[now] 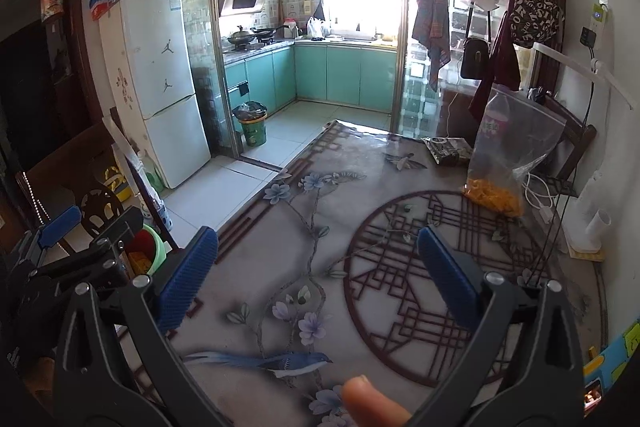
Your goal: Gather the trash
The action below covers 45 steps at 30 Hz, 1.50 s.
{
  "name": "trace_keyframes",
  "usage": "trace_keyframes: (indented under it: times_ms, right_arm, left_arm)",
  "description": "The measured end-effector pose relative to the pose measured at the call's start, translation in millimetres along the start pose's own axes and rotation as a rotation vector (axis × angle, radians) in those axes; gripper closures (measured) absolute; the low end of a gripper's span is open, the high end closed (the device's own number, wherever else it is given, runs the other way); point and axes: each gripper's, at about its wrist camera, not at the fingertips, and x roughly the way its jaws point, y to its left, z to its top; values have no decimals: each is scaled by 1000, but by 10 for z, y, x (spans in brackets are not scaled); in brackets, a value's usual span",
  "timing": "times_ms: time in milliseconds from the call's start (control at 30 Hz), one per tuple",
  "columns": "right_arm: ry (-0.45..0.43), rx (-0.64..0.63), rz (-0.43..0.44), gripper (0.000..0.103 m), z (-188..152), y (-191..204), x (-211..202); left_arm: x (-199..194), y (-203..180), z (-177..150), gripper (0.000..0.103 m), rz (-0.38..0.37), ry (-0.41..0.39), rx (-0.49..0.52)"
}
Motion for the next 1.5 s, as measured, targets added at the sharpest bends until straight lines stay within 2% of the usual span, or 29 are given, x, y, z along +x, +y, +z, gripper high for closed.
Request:
trace_keyframes:
  times_ms: [567, 1500]
  right_arm:
    - [13, 30, -9, 4, -56, -246, -47]
    - [23, 39, -8, 4, -89, -333, 8]
  left_arm:
    - [-14, -290, -44, 8, -9, 18, 48]
    - [39, -420, -70, 8, -1, 36, 81]
